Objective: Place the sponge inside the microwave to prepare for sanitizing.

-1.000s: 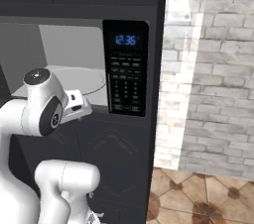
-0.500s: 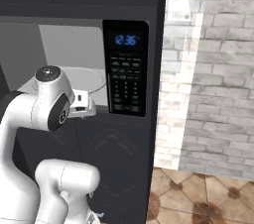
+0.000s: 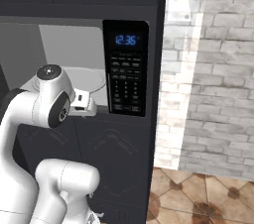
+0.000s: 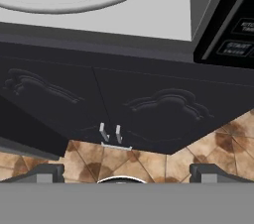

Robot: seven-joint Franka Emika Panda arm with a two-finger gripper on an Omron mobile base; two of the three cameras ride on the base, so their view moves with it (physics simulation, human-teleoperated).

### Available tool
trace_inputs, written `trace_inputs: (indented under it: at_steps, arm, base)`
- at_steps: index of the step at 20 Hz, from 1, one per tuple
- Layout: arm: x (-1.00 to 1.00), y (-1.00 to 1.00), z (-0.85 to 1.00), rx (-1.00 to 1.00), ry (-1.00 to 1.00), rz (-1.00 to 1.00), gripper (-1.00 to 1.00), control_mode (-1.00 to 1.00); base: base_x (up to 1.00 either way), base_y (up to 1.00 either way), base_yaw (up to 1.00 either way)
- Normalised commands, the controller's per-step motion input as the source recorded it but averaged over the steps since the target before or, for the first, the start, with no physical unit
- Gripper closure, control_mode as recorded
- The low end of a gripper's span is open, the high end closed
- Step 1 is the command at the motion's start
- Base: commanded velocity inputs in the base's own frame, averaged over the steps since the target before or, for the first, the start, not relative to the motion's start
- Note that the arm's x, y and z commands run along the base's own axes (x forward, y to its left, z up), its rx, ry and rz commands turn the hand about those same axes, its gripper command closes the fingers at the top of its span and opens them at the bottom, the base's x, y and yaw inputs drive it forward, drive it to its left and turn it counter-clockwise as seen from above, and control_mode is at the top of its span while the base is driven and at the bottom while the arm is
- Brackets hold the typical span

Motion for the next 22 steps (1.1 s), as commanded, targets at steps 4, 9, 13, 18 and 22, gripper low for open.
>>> trace_inputs:
  at_steps: [4,9,13,18,22]
  arm:
    - [0.00,0.00,0.00,0.00,0.00,0.00,-1.00,-1.00]
    - [0.00,0.00,0.00,0.00,0.00,0.00,-1.00,-1.00]
    - [0.00,0.00,0.00,0.00,0.00,0.00,-1.00,-1.00]
    - [0.00,0.00,0.00,0.00,0.00,0.00,-1.00,-1.00]
    - [0.00,0.00,0.00,0.00,0.00,0.00,-1.00,-1.00]
  base:
    - [0.00,0.00,0.00]
    - [0.00,0.00,0.00]
    - [0.00,0.00,0.00]
    - [0.00,0.00,0.00]
    - [0.00,0.00,0.00]
